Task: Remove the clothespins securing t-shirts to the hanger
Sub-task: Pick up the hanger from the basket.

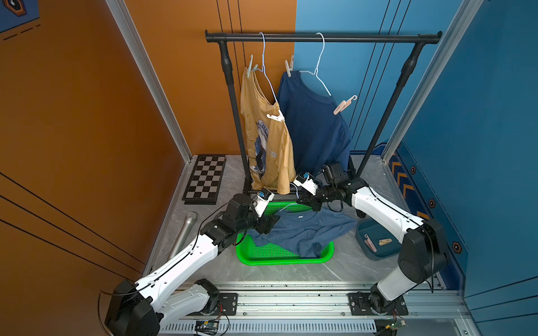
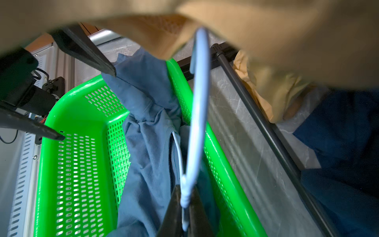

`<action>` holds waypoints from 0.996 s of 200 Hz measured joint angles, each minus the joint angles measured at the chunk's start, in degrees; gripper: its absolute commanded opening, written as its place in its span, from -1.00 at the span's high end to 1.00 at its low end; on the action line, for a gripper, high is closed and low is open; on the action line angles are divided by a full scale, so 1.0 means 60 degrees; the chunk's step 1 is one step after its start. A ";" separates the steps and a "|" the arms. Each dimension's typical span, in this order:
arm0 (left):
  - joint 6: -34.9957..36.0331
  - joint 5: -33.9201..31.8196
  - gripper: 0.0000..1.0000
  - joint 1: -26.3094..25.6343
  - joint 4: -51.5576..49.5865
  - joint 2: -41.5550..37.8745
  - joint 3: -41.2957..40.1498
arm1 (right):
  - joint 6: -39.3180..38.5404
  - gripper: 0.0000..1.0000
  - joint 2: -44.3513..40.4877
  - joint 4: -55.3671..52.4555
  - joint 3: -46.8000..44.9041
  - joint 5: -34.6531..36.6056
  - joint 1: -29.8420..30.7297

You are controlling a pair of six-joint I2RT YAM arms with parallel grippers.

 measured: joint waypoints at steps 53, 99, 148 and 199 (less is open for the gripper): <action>0.0237 -0.0004 -0.52 0.0000 -0.0488 -0.0350 0.0000 | 0.0368 1.00 -0.0903 0.0022 -0.0714 0.0306 0.0310; 0.0747 0.0007 -0.62 0.0109 -0.0787 -0.0630 0.0000 | 0.0790 1.00 -0.2233 0.0743 -0.1891 0.0477 0.0339; 0.1716 0.0087 -0.66 0.0765 -0.1588 -0.0856 0.0124 | 0.0998 1.00 -0.3894 0.1687 -0.2659 0.0284 0.0375; 0.2328 0.0488 -0.69 0.1971 -0.1945 -0.1126 0.0135 | 0.1038 1.00 -0.4506 0.1949 -0.2488 -0.0248 0.0375</action>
